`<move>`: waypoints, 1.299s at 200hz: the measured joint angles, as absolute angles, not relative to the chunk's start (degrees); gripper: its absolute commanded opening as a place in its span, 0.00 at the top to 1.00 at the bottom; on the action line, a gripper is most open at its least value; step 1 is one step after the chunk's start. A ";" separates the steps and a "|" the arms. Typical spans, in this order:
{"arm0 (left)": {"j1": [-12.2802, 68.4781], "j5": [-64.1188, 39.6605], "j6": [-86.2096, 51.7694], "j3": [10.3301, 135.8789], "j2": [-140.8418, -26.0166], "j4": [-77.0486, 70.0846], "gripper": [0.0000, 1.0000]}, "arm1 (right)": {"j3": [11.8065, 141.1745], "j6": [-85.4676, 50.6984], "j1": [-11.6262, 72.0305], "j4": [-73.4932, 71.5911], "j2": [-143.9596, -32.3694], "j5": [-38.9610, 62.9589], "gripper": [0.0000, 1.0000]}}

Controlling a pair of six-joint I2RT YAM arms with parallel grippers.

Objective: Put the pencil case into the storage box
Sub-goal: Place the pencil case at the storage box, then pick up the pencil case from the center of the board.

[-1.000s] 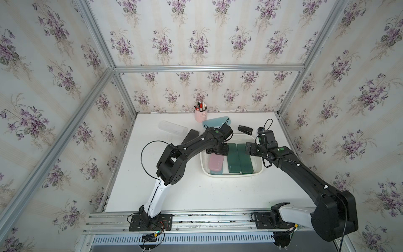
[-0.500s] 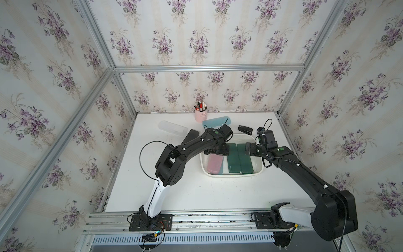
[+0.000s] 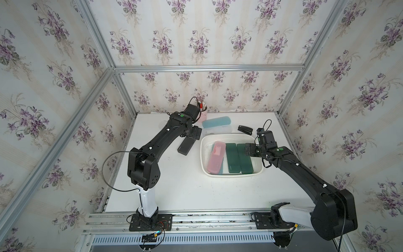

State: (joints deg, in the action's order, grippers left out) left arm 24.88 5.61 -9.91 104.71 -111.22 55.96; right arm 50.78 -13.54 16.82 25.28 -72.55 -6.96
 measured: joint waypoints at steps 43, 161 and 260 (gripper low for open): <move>22.92 5.17 0.95 107.07 -121.10 54.13 0.01 | 50.52 -13.63 16.82 24.23 -73.69 -6.24 0.00; 20.97 3.60 8.49 107.11 -131.92 46.30 0.01 | 50.94 -13.54 16.82 23.42 -74.61 -6.04 0.00; 19.27 -0.99 7.01 108.44 -133.34 46.65 0.15 | 52.27 -13.50 16.82 23.86 -75.07 -6.94 0.00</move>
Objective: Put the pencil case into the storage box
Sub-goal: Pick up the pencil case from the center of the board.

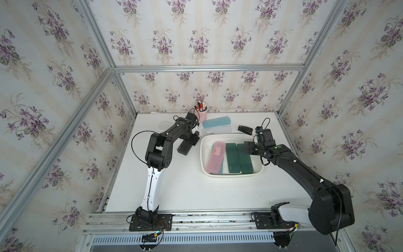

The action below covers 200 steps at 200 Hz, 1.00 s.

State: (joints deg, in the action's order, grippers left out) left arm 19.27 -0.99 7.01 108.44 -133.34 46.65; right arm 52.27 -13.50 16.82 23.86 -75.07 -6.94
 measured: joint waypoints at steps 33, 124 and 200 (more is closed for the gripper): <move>19.09 -0.78 6.46 105.56 -131.26 47.20 0.19 | 52.27 -13.50 16.82 24.56 -74.37 -7.09 0.00; 18.11 2.17 1.02 99.70 -117.38 52.95 0.21 | 51.62 -13.72 16.82 24.95 -72.03 -7.11 0.00; 24.53 0.80 -16.27 92.77 -98.83 54.17 0.22 | 50.63 -13.85 16.80 25.17 -70.50 -7.07 0.00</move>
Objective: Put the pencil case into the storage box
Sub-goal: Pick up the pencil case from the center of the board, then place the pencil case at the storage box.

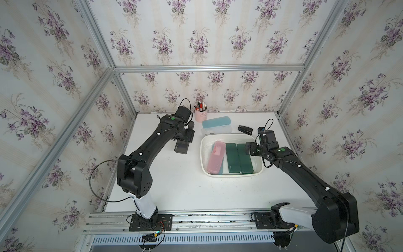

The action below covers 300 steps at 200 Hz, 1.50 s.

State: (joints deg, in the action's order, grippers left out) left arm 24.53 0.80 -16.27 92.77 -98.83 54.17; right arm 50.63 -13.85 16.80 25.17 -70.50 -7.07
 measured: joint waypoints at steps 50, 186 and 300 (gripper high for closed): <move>37.78 0.47 -30.74 90.96 -100.79 48.64 0.21 | 49.93 -15.40 15.46 25.04 -70.43 -7.01 0.00; 52.75 3.27 -43.46 119.28 -131.87 44.84 0.20 | 49.04 -16.40 9.41 25.21 -66.96 -4.29 0.00; 53.25 5.39 -45.36 117.40 -130.06 45.84 0.01 | 48.88 -16.12 9.39 25.17 -67.90 -3.07 0.00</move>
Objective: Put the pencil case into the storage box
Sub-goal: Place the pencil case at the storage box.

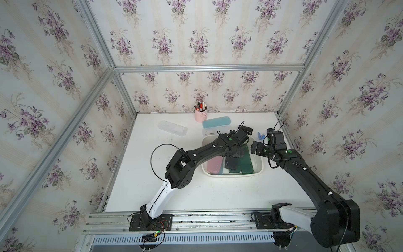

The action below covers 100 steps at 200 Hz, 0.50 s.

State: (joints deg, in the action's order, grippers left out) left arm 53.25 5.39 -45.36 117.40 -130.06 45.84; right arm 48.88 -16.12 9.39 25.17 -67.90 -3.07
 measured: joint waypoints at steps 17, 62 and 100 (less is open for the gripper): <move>53.12 7.18 -44.82 115.72 -125.86 46.68 0.01 | 48.84 -16.10 9.37 25.17 -67.66 -2.72 0.00; 41.78 10.76 -34.96 109.86 -113.40 50.98 0.01 | 48.80 -16.08 9.39 25.15 -67.51 -1.48 0.01; 19.84 10.44 -33.50 114.34 -116.77 58.35 0.01 | 48.29 -16.08 9.43 24.71 -67.90 0.73 0.01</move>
